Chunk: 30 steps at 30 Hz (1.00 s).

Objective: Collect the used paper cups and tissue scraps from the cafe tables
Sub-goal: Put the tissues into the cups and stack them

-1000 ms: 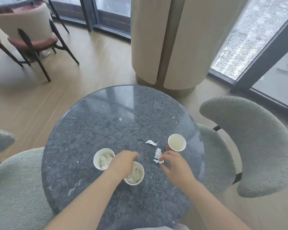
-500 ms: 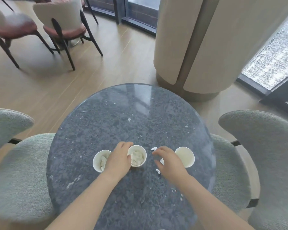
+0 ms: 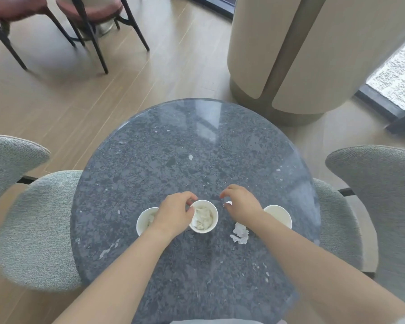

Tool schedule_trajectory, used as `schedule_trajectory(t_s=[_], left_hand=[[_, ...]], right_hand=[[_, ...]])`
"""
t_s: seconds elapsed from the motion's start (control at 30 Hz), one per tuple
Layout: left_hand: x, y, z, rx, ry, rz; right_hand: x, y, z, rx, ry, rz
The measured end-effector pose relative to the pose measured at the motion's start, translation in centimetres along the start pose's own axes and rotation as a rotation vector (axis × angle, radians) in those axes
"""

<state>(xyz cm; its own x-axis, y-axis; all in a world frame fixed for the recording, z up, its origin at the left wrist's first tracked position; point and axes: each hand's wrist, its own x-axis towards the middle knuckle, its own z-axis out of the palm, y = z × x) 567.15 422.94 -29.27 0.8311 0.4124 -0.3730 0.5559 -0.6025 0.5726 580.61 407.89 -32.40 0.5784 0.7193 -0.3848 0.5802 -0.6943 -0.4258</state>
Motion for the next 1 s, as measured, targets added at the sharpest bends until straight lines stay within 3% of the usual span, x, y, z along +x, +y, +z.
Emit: schedule_trajectory(t_s=[0.37, 0.53, 0.7, 0.83, 1.0], left_hand=[[1.5, -0.2, -0.2, -0.043, 0.05, -0.023], [1.4, -0.3, -0.6, -0.035, 0.048, -0.014], [1.1, -0.2, -0.8, -0.038, 0.048, -0.022], [0.3, 0.3, -0.7, -0.034, 0.042, 0.003], [-1.4, 1.1, 0.3, 0.005, 0.022, 0.044]], right_hand=[[2.0, 1.0, 1.8, -0.067, -0.149, 0.107], [1.4, 0.4, -0.2, 0.077, 0.066, 0.084], [-0.7, -2.8, -3.3, 0.39, 0.37, -0.089], [-2.4, -5.2, -3.0, 0.416, 0.284, -0.216], [-4.2, -4.2, -1.6, 0.348, 0.243, -0.166]])
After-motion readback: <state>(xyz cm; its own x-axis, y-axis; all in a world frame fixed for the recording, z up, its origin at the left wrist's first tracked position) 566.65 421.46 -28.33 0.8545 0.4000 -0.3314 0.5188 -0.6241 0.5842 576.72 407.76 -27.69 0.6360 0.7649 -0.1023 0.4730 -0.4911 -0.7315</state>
